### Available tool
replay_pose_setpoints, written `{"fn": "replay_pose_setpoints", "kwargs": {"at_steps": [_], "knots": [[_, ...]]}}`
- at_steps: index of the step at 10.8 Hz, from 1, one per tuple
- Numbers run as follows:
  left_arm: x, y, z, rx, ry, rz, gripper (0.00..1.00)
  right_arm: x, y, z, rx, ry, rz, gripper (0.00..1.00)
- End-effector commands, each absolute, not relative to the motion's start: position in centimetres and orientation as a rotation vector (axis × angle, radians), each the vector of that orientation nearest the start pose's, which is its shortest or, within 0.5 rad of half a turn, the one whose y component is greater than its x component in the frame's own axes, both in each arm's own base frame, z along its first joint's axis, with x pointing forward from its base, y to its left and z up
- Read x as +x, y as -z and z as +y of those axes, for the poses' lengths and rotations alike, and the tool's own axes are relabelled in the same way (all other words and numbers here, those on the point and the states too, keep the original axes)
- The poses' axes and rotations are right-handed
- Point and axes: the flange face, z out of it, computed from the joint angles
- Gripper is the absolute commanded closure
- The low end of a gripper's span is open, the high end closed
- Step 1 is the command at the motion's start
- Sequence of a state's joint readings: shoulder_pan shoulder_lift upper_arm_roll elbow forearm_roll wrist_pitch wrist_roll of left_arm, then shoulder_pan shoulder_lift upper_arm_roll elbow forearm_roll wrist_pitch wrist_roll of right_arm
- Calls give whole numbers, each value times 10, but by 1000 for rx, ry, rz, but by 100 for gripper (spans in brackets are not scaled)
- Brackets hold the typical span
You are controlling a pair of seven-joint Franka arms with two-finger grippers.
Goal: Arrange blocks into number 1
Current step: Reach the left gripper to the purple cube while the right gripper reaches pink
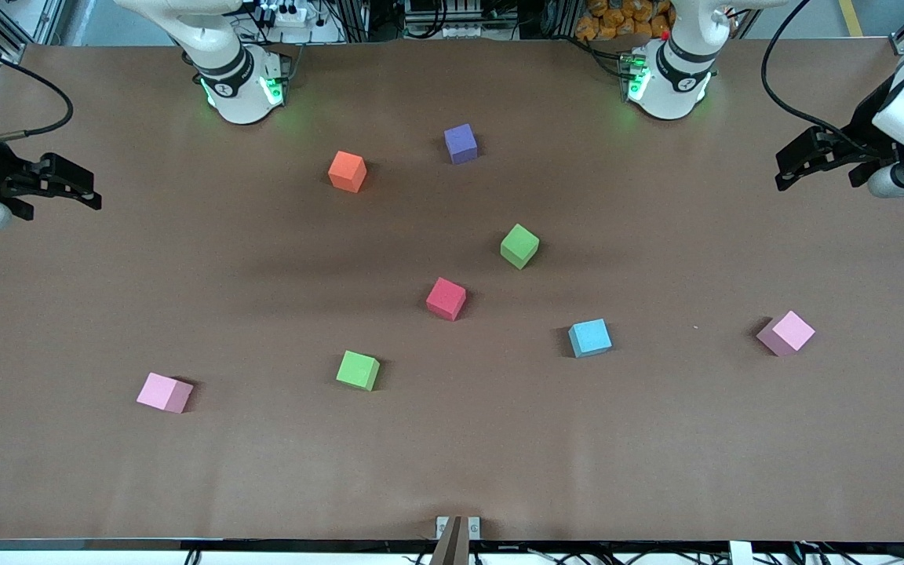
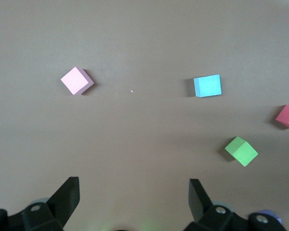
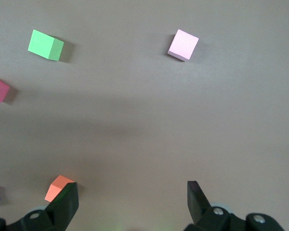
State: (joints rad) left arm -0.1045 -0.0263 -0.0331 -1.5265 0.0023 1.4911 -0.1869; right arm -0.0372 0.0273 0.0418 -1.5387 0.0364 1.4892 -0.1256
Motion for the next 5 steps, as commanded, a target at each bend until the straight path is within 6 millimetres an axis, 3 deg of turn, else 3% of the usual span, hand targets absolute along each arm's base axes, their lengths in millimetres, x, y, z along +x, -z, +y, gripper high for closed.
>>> {"fn": "replay_pose_setpoints", "kwargs": {"at_steps": [1, 3, 5], "knots": [[530, -660, -75, -3158, -21, -60, 0, 547, -619, 4, -3102, -109, -185, 0], [530, -654, -86, -3155, -43, -165, 0, 547, -619, 5, -3102, -112, -187, 0], [527, -638, -150, -3148, -76, -229, 0, 550, -615, 4, -3103, -119, -185, 0]]}}
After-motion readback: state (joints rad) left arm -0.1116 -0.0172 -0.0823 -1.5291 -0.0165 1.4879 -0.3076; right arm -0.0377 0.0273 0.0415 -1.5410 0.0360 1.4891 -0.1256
